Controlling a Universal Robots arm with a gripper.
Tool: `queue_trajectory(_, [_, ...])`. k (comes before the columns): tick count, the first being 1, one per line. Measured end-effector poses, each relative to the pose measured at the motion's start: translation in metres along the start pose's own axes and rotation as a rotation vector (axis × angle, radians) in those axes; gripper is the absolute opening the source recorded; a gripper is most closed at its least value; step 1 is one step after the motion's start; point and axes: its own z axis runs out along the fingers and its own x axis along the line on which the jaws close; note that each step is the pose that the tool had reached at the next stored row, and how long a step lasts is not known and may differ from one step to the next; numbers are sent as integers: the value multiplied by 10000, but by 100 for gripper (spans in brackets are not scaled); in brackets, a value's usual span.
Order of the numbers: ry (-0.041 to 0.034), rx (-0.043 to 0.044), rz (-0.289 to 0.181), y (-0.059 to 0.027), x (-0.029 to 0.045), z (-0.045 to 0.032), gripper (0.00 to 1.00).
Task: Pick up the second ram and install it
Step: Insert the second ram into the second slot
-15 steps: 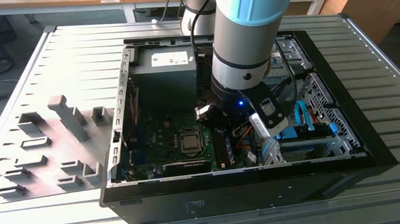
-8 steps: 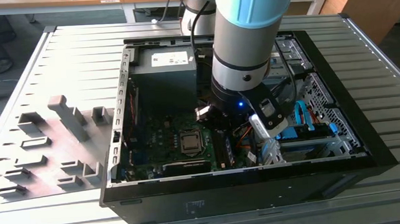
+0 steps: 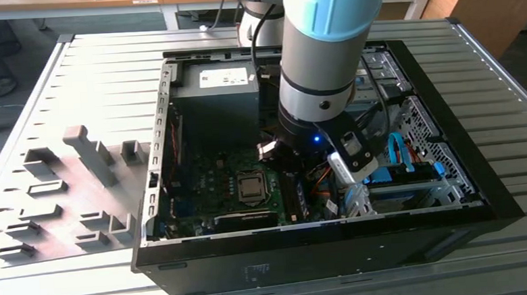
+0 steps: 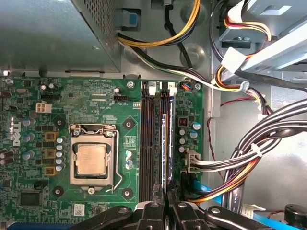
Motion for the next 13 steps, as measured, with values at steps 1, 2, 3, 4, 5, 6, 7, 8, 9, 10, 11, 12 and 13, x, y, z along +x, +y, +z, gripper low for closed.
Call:
queue_trajectory(1, [0, 1, 0, 0, 0, 3, 14])
queue_trajectory(2, [1, 2, 0, 1, 0, 6, 14])
queue_trajectory(3, [0, 1, 0, 1, 0, 7, 14])
queue_trajectory(4, [0, 1, 0, 1, 0, 8, 14])
queue_trajectory(5, [0, 1, 0, 1, 1, 9, 14])
queue_trajectory(6, [0, 0, 0, 1, 0, 9, 14])
queue_trajectory(7, [0, 0, 0, 1, 0, 9, 14])
queue_trajectory(8, [0, 0, 0, 1, 0, 10, 14])
queue_trajectory(9, [0, 0, 1, 1, 1, 9, 14])
queue_trajectory(10, [-1, -2, 2, 3, 21, 11, 14])
queue_trajectory(11, [-2, -4, 2, 6, 28, 12, 14])
queue_trajectory(12, [0, 0, 4, 12, 31, 12, 14])
queue_trajectory(13, [0, 1, 16, 19, 32, 14, 14])
